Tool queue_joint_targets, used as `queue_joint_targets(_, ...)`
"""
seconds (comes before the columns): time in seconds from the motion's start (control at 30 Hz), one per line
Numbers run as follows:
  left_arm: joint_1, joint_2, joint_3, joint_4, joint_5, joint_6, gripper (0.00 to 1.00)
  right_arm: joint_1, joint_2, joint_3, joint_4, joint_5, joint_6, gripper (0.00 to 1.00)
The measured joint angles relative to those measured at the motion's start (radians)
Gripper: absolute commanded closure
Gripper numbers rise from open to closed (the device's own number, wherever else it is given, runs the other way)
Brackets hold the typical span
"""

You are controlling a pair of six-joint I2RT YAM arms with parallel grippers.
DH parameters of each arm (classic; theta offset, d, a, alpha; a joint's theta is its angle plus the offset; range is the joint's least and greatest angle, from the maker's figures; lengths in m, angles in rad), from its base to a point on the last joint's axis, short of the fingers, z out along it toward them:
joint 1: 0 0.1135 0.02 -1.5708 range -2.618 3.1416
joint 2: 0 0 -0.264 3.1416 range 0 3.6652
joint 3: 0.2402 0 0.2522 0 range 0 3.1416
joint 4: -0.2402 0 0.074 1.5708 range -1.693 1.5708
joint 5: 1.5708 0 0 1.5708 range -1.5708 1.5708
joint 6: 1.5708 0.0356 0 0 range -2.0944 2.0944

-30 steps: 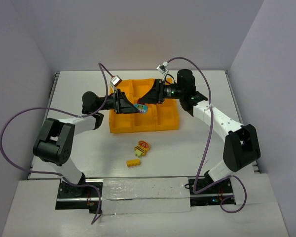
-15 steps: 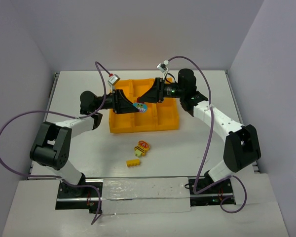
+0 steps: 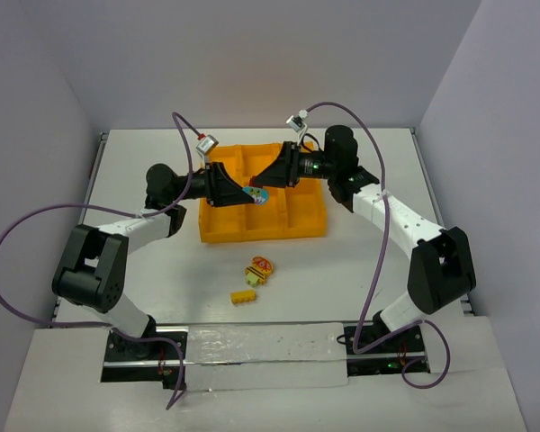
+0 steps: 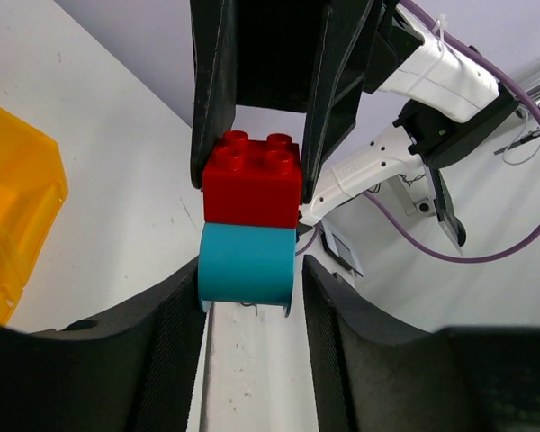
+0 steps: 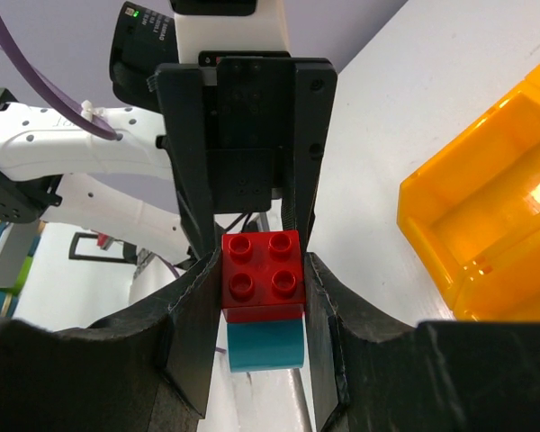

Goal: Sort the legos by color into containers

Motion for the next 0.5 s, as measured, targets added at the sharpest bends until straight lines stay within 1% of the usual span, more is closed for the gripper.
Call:
queue_joint_targets(0.23, 0.000, 0.000, 0.000, -0.004, -0.010, -0.007, 0.47, 0.009, -0.001, -0.018, -0.006, 0.006, -0.014, 1.00)
queue_joint_targets(0.33, 0.000, 0.000, 0.000, -0.002, -0.011, -0.014, 0.52, 0.009, -0.001, -0.018, -0.003, 0.006, -0.014, 1.00)
queue_joint_targets(0.37, 0.000, 0.001, 0.000, -0.002, -0.011, -0.017, 0.57, 0.010, -0.001, -0.018, -0.001, 0.006, -0.013, 1.00)
queue_joint_targets(0.4, 0.000, 0.002, 0.000, -0.001, -0.011, -0.021, 0.65, 0.010, -0.001, -0.018, 0.000, 0.005, -0.012, 1.00)
queue_joint_targets(0.43, 0.000, 0.003, 0.000, 0.000, -0.010, -0.025, 0.76, 0.011, -0.001, -0.018, 0.003, 0.004, -0.011, 1.00)
queue_joint_targets(0.47, 0.001, 0.003, 0.000, 0.001, -0.010, -0.028, 0.91, 0.011, -0.001, -0.018, 0.005, 0.003, -0.010, 1.00)
queue_joint_targets(0.5, 0.001, 0.003, 0.000, 0.002, -0.010, -0.028, 1.00, 0.011, -0.001, -0.018, 0.006, 0.003, -0.009, 1.00)
